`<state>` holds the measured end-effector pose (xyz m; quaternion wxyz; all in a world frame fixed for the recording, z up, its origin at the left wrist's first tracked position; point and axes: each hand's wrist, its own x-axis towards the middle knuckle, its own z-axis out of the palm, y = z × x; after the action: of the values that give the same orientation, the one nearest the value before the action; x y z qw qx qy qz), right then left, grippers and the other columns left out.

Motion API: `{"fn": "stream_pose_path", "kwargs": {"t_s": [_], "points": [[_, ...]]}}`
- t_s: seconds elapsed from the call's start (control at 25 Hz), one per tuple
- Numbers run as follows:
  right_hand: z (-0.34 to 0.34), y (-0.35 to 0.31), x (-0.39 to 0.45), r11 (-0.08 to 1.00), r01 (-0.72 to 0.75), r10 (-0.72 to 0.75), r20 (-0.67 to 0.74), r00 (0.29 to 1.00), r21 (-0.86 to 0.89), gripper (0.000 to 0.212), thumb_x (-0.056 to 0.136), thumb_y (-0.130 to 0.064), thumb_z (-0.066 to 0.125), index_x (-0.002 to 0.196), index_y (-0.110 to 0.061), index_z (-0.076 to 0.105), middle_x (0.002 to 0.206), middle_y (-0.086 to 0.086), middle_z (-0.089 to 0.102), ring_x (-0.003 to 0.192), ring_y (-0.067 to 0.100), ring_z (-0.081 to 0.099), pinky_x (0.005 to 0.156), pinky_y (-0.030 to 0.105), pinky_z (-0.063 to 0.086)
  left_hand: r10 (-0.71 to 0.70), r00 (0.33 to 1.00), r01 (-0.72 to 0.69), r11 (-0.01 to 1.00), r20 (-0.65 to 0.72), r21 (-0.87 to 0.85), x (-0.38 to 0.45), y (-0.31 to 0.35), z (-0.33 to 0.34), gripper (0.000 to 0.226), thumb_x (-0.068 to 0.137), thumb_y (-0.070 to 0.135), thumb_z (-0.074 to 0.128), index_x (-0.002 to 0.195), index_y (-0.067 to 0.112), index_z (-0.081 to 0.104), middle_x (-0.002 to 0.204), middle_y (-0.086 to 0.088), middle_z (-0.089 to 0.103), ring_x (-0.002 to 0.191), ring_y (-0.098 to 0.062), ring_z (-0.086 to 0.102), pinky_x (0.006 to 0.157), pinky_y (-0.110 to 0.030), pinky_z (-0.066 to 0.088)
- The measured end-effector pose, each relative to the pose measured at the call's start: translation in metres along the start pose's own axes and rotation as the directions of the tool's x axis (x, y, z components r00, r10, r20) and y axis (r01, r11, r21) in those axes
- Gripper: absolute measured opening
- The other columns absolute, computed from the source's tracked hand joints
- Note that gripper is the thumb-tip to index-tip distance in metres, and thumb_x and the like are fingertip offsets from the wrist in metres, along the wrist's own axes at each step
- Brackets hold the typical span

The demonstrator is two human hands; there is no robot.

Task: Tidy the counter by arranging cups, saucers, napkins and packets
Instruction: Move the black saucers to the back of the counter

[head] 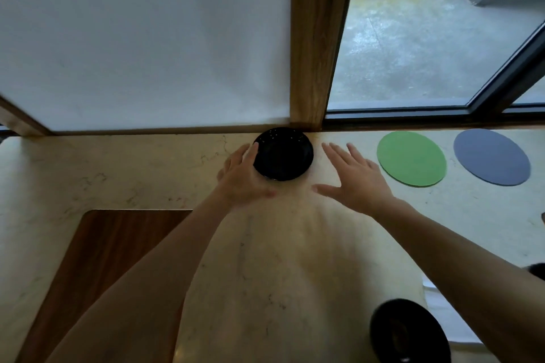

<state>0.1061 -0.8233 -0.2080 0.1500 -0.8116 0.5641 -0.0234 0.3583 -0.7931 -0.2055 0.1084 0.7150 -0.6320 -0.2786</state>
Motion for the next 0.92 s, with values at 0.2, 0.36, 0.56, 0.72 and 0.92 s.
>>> {"fn": "stream_pose_path", "kwargs": {"t_s": [0.2,0.36,0.56,0.72,0.92], "points": [[-0.026,-0.001,-0.086,0.998,-0.014,0.007,-0.092,0.996,-0.068,0.091,0.076,-0.082,0.028,0.151,-0.038,0.003,0.162,-0.004,0.005,0.149,0.026,-0.002,0.116,0.055,0.019,0.093,0.992,-0.102,0.990,-0.090,-0.096,-0.085,0.034,0.004,0.113,0.069,0.064,0.073,0.154,0.032,0.005,0.163,0.007,0.003,0.149,-0.018,0.001,0.118,-0.055,0.012],[-0.041,0.004,-0.165,0.997,-0.082,0.081,-0.073,0.994,-0.010,0.086,0.079,-0.081,0.028,0.149,-0.045,-0.005,0.161,-0.009,-0.006,0.148,0.021,-0.013,0.119,0.049,0.010,0.119,0.985,-0.142,0.969,-0.123,-0.204,-0.148,0.063,0.017,0.111,0.067,0.069,0.070,0.153,0.037,0.007,0.162,0.009,0.006,0.149,-0.016,0.003,0.118,-0.055,0.012],[-0.055,0.025,-0.235,0.990,-0.141,0.140,-0.089,0.986,-0.008,0.083,0.082,-0.076,0.034,0.149,-0.045,-0.003,0.162,-0.007,-0.005,0.148,0.021,-0.011,0.119,0.050,0.010,0.182,0.972,-0.209,0.958,-0.148,-0.197,-0.206,0.104,0.042,0.108,0.068,0.070,0.069,0.152,0.038,0.009,0.162,0.009,0.008,0.149,-0.014,0.005,0.119,-0.051,0.014],[-0.063,0.052,-0.272,0.984,-0.174,0.170,-0.103,0.980,-0.028,0.084,0.081,-0.077,0.033,0.149,-0.044,-0.003,0.162,-0.005,-0.003,0.149,0.024,-0.005,0.119,0.051,0.014,0.234,0.963,-0.256,0.948,-0.132,-0.190,-0.235,0.134,0.076,0.107,0.067,0.072,0.069,0.151,0.042,0.011,0.162,0.012,0.009,0.149,-0.011,0.004,0.120,-0.049,0.015],[-0.059,0.097,-0.319,0.986,-0.164,0.168,-0.097,0.981,0.039,0.083,0.082,-0.074,0.039,0.150,-0.043,0.003,0.162,-0.004,0.004,0.149,0.024,0.001,0.117,0.048,0.019,0.259,0.963,-0.269,0.948,-0.081,-0.171,-0.264,0.175,0.124,0.108,0.060,0.080,0.061,0.150,0.044,0.014,0.161,0.014,0.012,0.149,-0.012,0.003,0.120,-0.044,0.013]]}}
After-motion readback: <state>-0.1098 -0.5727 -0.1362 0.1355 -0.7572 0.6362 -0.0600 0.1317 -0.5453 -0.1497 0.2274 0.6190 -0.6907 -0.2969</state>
